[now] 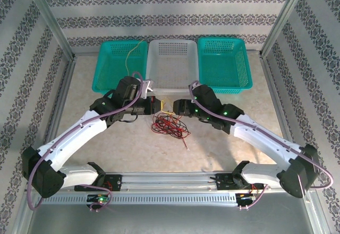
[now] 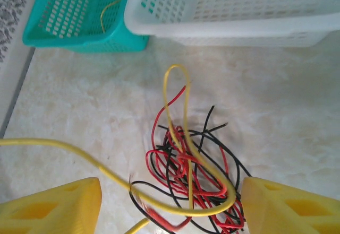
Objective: Untangle the cables
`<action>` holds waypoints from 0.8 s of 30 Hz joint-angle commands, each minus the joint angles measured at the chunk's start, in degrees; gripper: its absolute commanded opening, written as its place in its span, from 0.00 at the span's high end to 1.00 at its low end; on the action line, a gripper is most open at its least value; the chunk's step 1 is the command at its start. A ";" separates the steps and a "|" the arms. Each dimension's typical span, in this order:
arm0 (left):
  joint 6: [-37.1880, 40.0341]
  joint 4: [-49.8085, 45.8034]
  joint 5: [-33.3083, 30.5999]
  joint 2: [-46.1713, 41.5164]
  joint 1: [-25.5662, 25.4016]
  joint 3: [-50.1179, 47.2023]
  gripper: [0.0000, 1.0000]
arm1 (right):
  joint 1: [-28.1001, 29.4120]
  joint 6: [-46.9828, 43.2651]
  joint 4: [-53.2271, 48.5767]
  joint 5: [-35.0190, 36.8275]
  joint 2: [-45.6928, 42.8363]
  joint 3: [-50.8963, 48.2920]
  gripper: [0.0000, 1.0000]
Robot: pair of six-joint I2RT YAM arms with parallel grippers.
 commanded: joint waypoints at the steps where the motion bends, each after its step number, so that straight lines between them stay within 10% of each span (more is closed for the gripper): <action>1: 0.15 -1.76 3.62 -0.95 -0.66 2.77 1.00 | -1.79 -1.15 -1.18 -0.31 -1.44 -2.33 0.30; 24: -6.64 8.76 16.37 -4.91 -0.16 10.00 1.00 | -10.27 6.92 13.18 -13.70 -5.56 -15.85 0.28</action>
